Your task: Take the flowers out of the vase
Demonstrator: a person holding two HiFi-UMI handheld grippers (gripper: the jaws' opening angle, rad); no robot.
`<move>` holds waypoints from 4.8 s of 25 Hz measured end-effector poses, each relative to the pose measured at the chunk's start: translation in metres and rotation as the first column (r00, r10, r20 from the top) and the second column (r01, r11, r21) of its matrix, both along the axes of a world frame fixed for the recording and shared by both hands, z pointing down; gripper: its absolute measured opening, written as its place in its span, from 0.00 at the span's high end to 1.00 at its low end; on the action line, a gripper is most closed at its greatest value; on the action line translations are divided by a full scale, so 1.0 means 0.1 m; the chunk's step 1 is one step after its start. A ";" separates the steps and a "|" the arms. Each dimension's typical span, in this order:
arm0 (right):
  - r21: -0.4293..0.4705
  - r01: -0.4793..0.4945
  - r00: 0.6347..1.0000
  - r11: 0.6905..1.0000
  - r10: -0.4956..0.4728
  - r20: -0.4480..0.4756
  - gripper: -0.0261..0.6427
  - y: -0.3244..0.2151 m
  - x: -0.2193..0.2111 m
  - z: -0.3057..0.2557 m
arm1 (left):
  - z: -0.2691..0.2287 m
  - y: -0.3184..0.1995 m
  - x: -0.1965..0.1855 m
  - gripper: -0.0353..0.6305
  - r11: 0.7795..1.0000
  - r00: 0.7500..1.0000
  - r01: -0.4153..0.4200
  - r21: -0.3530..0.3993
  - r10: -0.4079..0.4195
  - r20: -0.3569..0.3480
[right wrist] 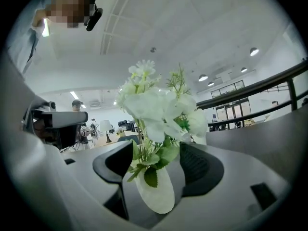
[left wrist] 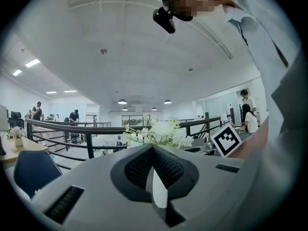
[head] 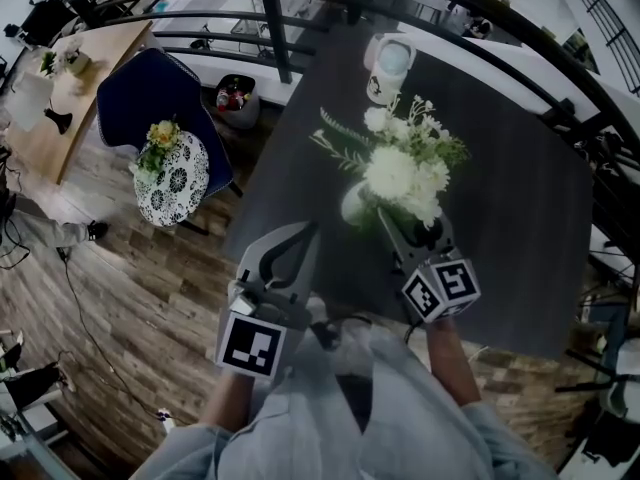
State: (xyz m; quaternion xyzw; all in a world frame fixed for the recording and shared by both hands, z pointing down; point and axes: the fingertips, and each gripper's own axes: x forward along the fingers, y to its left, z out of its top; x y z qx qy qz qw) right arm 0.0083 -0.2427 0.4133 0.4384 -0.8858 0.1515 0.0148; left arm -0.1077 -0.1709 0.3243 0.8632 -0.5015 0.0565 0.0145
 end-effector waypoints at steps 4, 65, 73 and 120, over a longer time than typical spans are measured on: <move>-0.002 0.004 1.000 1.000 -0.004 0.016 0.52 -0.05 -0.02 0.02 | 0.01 0.01 0.00 0.95 1.000 1.000 -0.003 -0.005 0.003 0.000; 0.129 -0.027 0.982 0.991 0.002 0.189 0.85 -0.07 0.05 -0.46 | -0.01 0.06 0.04 0.95 1.000 1.000 -0.010 -0.002 0.010 0.001; 0.146 -0.032 0.980 0.989 0.003 0.197 0.86 -0.08 0.05 -0.53 | -0.01 0.07 0.04 0.95 1.000 1.000 -0.012 0.001 0.012 -0.001; 0.226 -0.075 0.958 0.971 0.008 0.286 0.86 -0.12 0.06 -0.96 | 0.02 0.12 0.01 0.95 0.999 0.999 -0.032 0.042 0.032 -0.008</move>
